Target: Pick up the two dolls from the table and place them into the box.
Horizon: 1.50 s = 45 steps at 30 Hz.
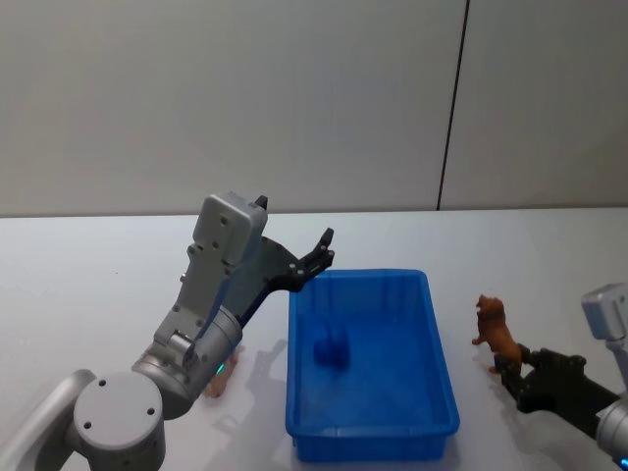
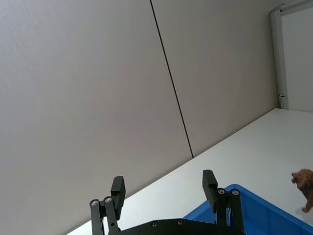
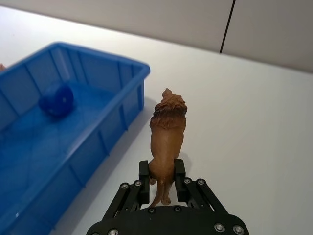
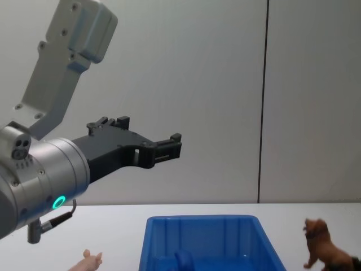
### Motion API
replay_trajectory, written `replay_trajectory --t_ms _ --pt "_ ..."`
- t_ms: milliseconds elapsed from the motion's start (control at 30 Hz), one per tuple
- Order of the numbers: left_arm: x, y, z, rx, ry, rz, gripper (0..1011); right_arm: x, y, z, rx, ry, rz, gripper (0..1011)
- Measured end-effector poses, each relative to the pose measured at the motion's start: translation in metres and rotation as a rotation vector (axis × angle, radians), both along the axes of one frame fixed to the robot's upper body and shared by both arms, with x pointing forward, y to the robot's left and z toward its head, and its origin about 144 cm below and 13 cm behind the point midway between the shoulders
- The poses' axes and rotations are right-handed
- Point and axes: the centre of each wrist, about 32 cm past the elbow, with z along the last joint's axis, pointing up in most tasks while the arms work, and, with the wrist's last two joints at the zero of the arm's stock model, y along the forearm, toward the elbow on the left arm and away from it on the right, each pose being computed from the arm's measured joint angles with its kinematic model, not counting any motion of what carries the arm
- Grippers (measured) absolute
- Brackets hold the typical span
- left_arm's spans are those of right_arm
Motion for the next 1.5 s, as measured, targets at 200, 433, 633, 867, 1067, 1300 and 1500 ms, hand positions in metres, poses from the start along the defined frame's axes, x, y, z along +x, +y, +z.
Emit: replay_trajectory --t_ms 200,433,633,867,1067,1300,1500 --pt "0.000 0.000 0.000 0.000 0.000 0.000 1001 0.002 0.001 0.011 0.010 -0.077 0.011 278" --pt "0.000 0.000 0.000 0.000 0.000 0.000 1001 0.005 0.005 0.027 0.036 -0.148 0.059 278" --pt "0.000 0.000 0.000 0.000 0.000 0.000 1001 0.009 0.010 0.038 0.061 -0.183 0.126 278" --pt "0.000 0.000 0.000 0.000 0.000 0.000 1001 0.014 0.021 0.047 0.083 -0.188 0.213 278" --pt "0.000 0.000 0.000 0.000 0.000 0.000 1001 0.017 0.034 0.049 0.094 -0.160 0.274 278" --pt "0.000 0.000 0.000 0.000 0.000 0.000 1001 0.019 0.043 0.045 0.101 -0.123 0.304 438" --pt "0.000 0.000 0.000 0.000 0.000 0.000 1001 0.019 0.047 0.042 0.104 -0.107 0.311 639"
